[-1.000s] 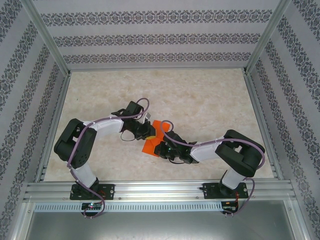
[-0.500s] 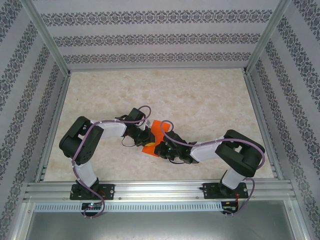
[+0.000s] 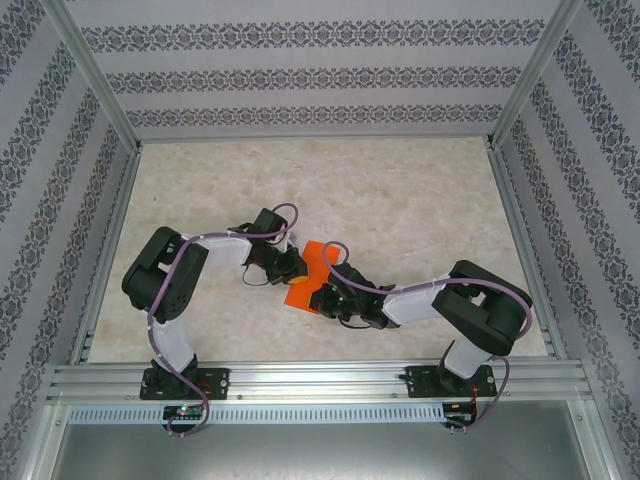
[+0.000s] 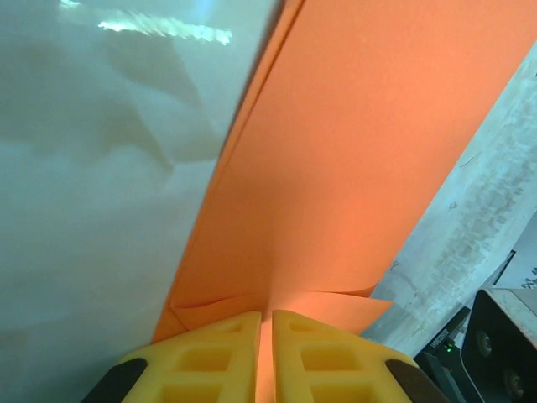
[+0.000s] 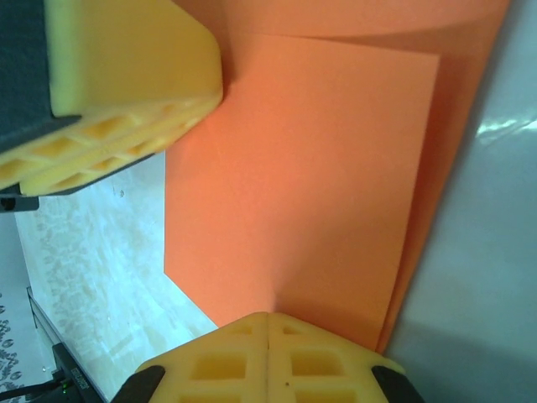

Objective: Fold a paper plane with a square sheet of paper (pick it up from the middle)
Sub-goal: Fold the triangle a second time at the center of the table.

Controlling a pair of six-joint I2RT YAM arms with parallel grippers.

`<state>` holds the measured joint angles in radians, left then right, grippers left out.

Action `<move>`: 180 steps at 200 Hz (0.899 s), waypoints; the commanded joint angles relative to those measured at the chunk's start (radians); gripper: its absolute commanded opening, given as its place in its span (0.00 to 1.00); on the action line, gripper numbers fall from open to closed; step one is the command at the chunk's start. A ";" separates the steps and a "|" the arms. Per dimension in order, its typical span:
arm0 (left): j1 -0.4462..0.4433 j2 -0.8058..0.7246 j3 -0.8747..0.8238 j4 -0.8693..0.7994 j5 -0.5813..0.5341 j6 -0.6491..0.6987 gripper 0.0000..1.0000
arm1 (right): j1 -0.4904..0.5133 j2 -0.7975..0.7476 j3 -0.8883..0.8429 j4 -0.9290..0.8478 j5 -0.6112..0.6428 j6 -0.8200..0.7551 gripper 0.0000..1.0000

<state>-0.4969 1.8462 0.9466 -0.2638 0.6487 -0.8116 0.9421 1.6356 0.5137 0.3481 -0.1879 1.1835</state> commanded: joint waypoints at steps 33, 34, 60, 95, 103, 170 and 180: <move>0.076 0.041 0.049 -0.019 -0.059 0.065 0.16 | 0.001 -0.010 -0.037 -0.124 -0.025 -0.030 0.03; 0.076 0.041 0.049 -0.020 -0.059 0.065 0.16 | 0.001 -0.011 -0.037 -0.125 -0.026 -0.031 0.03; 0.083 0.029 0.076 -0.069 -0.051 0.095 0.16 | -0.003 -0.007 -0.018 -0.146 -0.032 -0.047 0.03; 0.084 -0.031 0.088 -0.081 -0.007 0.111 0.19 | -0.013 -0.004 0.002 -0.152 -0.033 -0.058 0.04; 0.082 -0.047 0.090 -0.082 0.011 0.112 0.19 | -0.014 -0.003 0.009 -0.158 -0.033 -0.063 0.03; 0.011 -0.068 0.031 -0.016 0.132 0.099 0.19 | -0.023 -0.003 0.028 -0.168 -0.031 -0.070 0.04; 0.000 -0.045 0.036 -0.007 0.154 0.108 0.19 | -0.023 -0.007 0.031 -0.167 -0.031 -0.071 0.04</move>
<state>-0.4652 1.7786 0.9993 -0.3191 0.7235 -0.7258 0.9268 1.6211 0.5415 0.2550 -0.2230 1.1309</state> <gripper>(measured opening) 0.197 0.049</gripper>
